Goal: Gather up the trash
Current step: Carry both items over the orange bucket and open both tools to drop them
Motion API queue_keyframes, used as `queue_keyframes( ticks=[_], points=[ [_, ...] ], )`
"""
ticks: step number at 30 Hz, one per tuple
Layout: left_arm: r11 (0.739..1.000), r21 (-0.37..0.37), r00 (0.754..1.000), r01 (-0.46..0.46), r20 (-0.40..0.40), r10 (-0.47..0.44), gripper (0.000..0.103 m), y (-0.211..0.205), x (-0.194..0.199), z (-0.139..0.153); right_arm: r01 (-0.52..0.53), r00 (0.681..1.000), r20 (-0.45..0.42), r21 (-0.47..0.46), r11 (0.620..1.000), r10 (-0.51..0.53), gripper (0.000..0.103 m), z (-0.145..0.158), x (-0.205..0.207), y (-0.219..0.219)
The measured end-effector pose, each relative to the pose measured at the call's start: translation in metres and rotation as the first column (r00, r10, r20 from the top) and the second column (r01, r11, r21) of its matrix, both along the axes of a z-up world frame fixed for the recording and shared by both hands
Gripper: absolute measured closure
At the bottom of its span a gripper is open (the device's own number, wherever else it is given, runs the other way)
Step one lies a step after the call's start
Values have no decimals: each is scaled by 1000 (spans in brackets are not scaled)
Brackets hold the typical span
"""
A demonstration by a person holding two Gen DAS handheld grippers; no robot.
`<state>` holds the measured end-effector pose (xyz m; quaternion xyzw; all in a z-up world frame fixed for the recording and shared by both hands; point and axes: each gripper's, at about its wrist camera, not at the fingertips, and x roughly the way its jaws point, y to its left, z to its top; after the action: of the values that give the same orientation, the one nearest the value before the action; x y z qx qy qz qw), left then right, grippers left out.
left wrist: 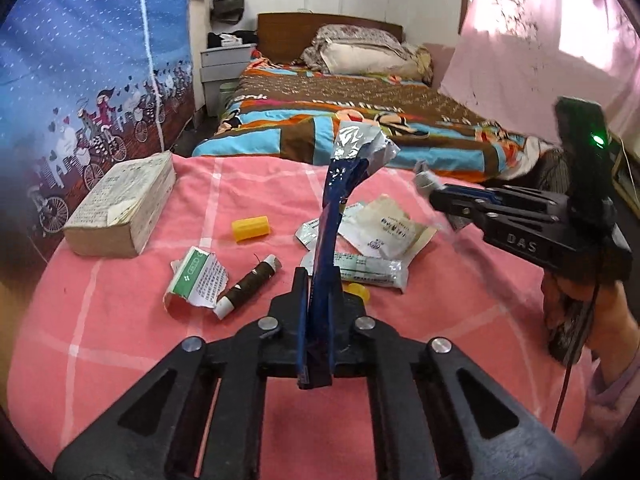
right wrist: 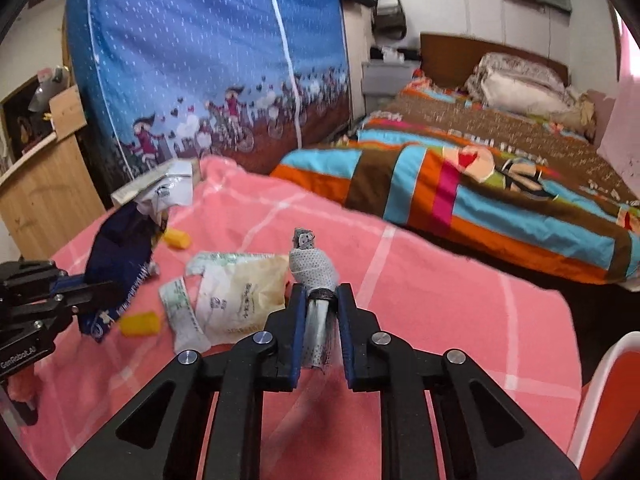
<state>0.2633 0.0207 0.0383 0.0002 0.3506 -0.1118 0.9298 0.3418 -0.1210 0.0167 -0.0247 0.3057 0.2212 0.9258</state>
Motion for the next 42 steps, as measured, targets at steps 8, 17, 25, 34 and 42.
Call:
queue_keyframes(
  ticks=[8,17,25,34,42],
  points=[
    [992,-119,989,-42,138,59,92,-9,-18,19,26,961,273,100,995,-53,89,28,-53,-18],
    [986,-152,940,67,340,-11,91,-72,-36,55,131,869,455,172,976,-197,89,59,-96,-61],
    [972,-147,908,185,403,-112,91,-131,-35,67,263,792,516,195,945,-327,89,73,-123,-110],
    [941,-127,899,313,360,-250,91,-204,-32,54,421,752,468,202,884,-465,89,66,-134,-163],
    [923,-128,908,364,268,-321,91,-248,-24,39,518,754,365,181,836,-547,89,46,-132,-202]
  ],
)
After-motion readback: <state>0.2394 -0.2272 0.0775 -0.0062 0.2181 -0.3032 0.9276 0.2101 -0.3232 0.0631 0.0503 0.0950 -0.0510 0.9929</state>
